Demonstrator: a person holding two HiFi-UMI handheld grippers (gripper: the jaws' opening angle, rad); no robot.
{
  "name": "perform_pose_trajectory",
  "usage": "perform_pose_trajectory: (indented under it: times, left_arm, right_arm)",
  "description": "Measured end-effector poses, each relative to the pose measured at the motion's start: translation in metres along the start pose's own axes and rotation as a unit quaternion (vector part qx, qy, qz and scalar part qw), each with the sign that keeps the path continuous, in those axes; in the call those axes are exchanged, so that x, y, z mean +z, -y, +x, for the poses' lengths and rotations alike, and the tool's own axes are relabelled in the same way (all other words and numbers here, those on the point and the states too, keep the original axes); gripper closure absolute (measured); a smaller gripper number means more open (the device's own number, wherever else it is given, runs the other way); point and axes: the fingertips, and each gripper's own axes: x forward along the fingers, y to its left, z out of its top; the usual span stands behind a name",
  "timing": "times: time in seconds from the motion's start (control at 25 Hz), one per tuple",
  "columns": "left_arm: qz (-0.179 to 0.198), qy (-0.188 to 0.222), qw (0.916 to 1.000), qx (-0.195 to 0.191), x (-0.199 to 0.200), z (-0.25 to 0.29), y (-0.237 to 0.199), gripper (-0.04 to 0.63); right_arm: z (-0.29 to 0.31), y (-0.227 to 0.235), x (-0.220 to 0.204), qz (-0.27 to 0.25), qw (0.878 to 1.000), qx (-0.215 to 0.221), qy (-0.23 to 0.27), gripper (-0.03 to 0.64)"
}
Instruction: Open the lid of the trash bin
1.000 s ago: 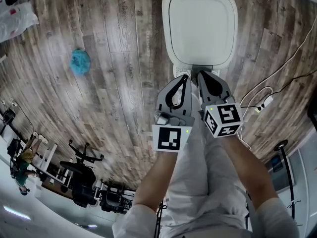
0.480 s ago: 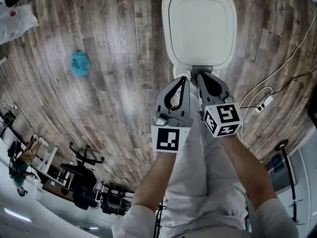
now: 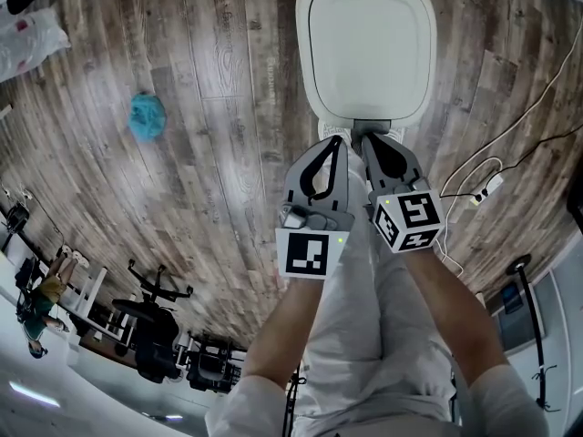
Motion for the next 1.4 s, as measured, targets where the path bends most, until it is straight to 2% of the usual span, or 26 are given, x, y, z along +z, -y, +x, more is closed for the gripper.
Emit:
perform_pose_trajectory:
  times: [0.4,1.4]
  left_arm:
    - [0.000,-0.003,1.0000,-0.001,-0.002,0.000,-0.004,0.597]
    - [0.002,0.006,1.0000,-0.004,0.006,-0.003,-0.011,0.597]
  right_arm:
    - [0.002,0.002,-0.003,0.034,0.999,0.001,-0.004,0.601]
    - [0.003,0.002,-0.002,0.044,0.999,-0.009,0.003,0.601]
